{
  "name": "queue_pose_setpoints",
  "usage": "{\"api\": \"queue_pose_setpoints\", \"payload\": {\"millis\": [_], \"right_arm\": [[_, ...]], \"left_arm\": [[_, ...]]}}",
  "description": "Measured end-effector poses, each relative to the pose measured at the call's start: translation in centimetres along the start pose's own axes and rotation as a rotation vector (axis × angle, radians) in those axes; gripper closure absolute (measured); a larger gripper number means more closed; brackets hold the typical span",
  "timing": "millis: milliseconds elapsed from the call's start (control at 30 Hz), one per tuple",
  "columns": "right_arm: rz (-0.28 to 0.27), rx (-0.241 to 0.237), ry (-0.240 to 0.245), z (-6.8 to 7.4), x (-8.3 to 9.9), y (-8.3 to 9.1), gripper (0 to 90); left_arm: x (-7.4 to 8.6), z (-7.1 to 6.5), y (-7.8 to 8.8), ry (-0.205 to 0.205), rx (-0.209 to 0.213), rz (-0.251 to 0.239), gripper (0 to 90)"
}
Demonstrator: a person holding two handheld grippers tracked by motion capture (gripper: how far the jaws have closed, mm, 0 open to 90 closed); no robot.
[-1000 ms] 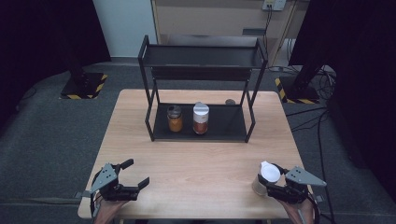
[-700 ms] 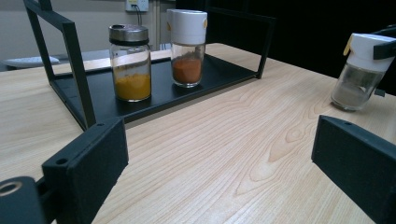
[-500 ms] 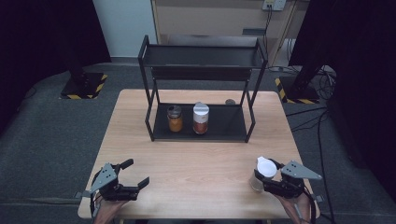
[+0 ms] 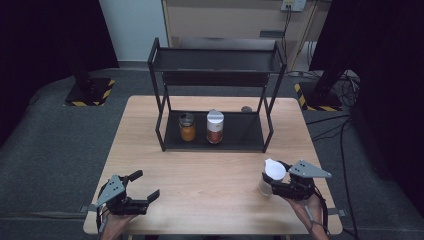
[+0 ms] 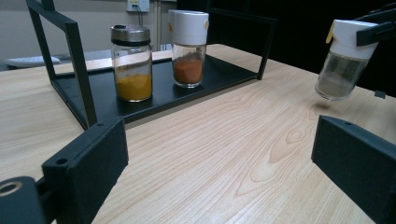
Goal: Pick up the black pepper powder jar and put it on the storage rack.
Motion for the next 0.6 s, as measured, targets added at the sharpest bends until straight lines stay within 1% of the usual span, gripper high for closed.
{"api": "queue_pose_setpoints", "payload": {"millis": [133,300,600], "right_arm": [[0.009,-0.009,0.013,0.1,-0.7,-0.8,31.0],[0.010,-0.022,0.002,0.1,-1.4,-1.5,31.0],[0.014,-0.020,0.007,0.3,-3.1,-2.7,31.0]], "left_arm": [[0.0,0.0,0.0,-0.001,0.000,0.000,2.7],[0.0,0.0,0.0,0.001,0.001,0.001,2.7],[0.0,0.1,-0.1,0.001,0.005,0.004,2.7]]}}
Point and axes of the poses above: each handheld gripper's, and its own axes: y roughly backward along the jaws, x roughly out of its underside, z roughly to its left, the point moved 3 cm from there along -y, roughly forward along the jaws, and after that the axes turned 3 degrees about -y, right-handed, at the moved point
